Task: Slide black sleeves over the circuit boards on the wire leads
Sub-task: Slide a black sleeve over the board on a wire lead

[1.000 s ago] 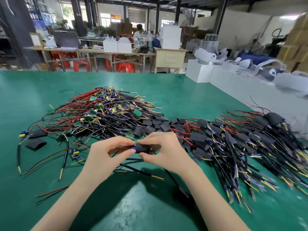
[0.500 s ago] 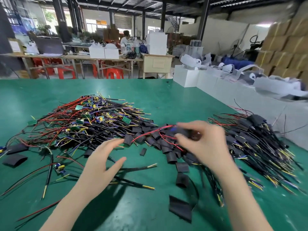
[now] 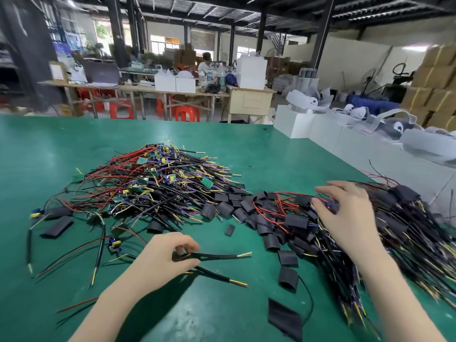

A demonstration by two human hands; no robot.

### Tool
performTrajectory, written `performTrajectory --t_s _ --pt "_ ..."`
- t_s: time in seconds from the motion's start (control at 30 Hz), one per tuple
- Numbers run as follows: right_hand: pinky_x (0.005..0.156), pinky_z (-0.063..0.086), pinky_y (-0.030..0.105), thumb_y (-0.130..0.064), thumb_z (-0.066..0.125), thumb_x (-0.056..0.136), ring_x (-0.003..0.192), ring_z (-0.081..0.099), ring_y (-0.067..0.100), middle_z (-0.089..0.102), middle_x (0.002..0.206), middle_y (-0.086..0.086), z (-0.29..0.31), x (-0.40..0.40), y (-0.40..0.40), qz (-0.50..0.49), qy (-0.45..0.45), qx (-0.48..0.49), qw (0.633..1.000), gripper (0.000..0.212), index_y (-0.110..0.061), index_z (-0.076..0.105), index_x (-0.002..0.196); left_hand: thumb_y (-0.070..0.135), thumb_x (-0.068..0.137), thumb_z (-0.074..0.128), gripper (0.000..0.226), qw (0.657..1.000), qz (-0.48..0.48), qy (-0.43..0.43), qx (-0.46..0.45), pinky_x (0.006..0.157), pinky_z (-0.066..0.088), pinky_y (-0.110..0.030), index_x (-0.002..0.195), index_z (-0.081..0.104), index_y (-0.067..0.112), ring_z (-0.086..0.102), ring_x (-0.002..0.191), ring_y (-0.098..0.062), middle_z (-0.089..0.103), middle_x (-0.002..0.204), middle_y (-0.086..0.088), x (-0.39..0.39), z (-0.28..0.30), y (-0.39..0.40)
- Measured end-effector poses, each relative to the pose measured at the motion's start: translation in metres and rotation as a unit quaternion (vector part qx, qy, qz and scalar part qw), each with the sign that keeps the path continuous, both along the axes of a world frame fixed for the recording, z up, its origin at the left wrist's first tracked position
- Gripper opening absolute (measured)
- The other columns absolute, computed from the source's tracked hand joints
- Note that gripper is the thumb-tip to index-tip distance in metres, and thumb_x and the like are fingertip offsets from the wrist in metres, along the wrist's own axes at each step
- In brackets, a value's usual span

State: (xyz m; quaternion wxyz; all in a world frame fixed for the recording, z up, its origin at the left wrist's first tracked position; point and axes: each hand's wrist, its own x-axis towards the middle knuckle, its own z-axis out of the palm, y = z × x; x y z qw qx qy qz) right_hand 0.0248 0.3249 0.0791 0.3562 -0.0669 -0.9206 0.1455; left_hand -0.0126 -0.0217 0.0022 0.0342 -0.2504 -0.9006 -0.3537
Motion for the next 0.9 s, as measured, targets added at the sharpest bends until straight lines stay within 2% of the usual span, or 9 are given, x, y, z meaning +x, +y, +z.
performTrajectory --t_s 0.07,0.13,0.2,0.33,0.43,0.57,0.67,0.8,0.9 --pt "0.074 0.041 0.023 -0.016 0.075 0.077 0.078 0.060 0.017 0.068 0.083 -0.001 0.002 0.000 -0.025 0.084 -0.020 -0.019 0.996 0.011 -0.016 0.075 0.087 0.032 0.077 0.080 0.016 1.000 0.000 0.001 0.001 0.076 0.048 -0.022 0.091 0.073 0.033 0.058 0.082 -0.001 0.067 0.086 0.018 0.001 0.000 -0.001" --pt "0.069 0.046 0.027 -0.026 0.075 0.077 0.069 0.060 0.013 0.068 0.073 -0.004 -0.003 -0.001 -0.045 0.127 -0.131 -0.008 0.983 0.008 -0.019 0.073 0.079 0.038 0.080 0.076 0.013 1.000 0.006 0.011 0.005 0.079 0.047 -0.022 0.091 0.072 0.034 0.057 0.086 0.002 0.067 0.087 0.019 0.001 0.000 -0.002" --pt "0.073 0.047 0.026 -0.043 0.067 0.080 0.080 0.061 0.016 0.068 0.082 -0.004 -0.014 -0.008 -0.060 0.086 -0.234 0.046 0.967 0.024 -0.018 0.069 0.081 0.040 0.083 0.072 0.011 0.999 0.034 0.033 0.019 0.087 0.044 -0.022 0.093 0.070 0.036 0.054 0.093 0.006 0.064 0.093 0.022 -0.002 0.002 -0.004" --pt "0.079 0.046 0.028 -0.061 0.058 0.081 0.106 0.060 0.022 0.059 0.109 0.000 -0.031 -0.016 -0.076 -0.025 -0.328 0.088 0.940 0.041 -0.022 0.048 0.089 0.031 0.087 0.070 0.023 0.988 0.129 0.068 0.059 0.101 0.036 -0.025 0.109 0.065 0.035 0.045 0.111 0.001 0.055 0.111 0.023 -0.012 0.007 -0.009" --pt "0.080 0.045 0.027 -0.059 0.062 0.079 0.107 0.058 0.020 0.053 0.106 -0.002 -0.034 -0.018 -0.084 -0.023 -0.332 0.068 0.941 0.044 -0.023 0.037 0.081 0.028 0.086 0.071 0.031 0.975 0.185 0.113 0.047 0.104 0.033 -0.027 0.116 0.064 0.030 0.041 0.114 -0.005 0.053 0.116 0.016 -0.025 0.013 -0.014" --pt "0.084 0.048 0.024 -0.055 0.060 0.079 0.107 0.059 0.016 0.053 0.113 -0.005 -0.039 -0.019 -0.084 -0.010 -0.292 0.056 0.955 0.040 -0.026 0.048 0.104 0.026 0.089 0.066 0.037 0.961 0.243 0.133 -0.019 0.102 0.033 -0.026 0.125 0.059 0.027 0.043 0.119 -0.011 0.053 0.124 0.010 -0.048 0.023 -0.026" --pt "0.085 0.050 0.023 -0.069 0.052 0.077 0.105 0.061 0.011 0.057 0.113 -0.009 -0.041 -0.021 -0.087 -0.003 -0.268 0.045 0.962 0.048 -0.031 0.055 0.105 0.030 0.091 0.062 0.040 0.956 0.259 0.093 -0.098 0.099 0.039 -0.027 0.129 0.053 0.029 0.045 0.119 -0.013 0.053 0.126 0.009 -0.063 0.029 -0.031" --pt "0.077 0.048 0.019 -0.071 0.054 0.076 0.097 0.063 0.008 0.055 0.101 -0.009 -0.040 -0.019 -0.088 0.008 -0.264 0.020 0.964 0.042 -0.029 0.054 0.084 0.019 0.092 0.060 0.027 0.961 0.245 0.037 -0.122 0.094 0.048 -0.031 0.117 0.065 0.025 0.057 0.109 -0.014 0.065 0.113 0.008 -0.073 0.032 -0.031" --pt "0.077 0.049 0.019 -0.065 0.060 0.073 0.093 0.063 0.010 0.060 0.101 -0.010 -0.042 -0.019 -0.086 0.009 -0.276 0.015 0.961 0.040 -0.030 0.065 0.092 0.006 0.092 0.054 0.028 0.964 0.249 0.035 -0.086 0.094 0.049 -0.030 0.110 0.071 0.019 0.061 0.106 -0.016 0.068 0.111 0.003 -0.075 0.028 -0.030"
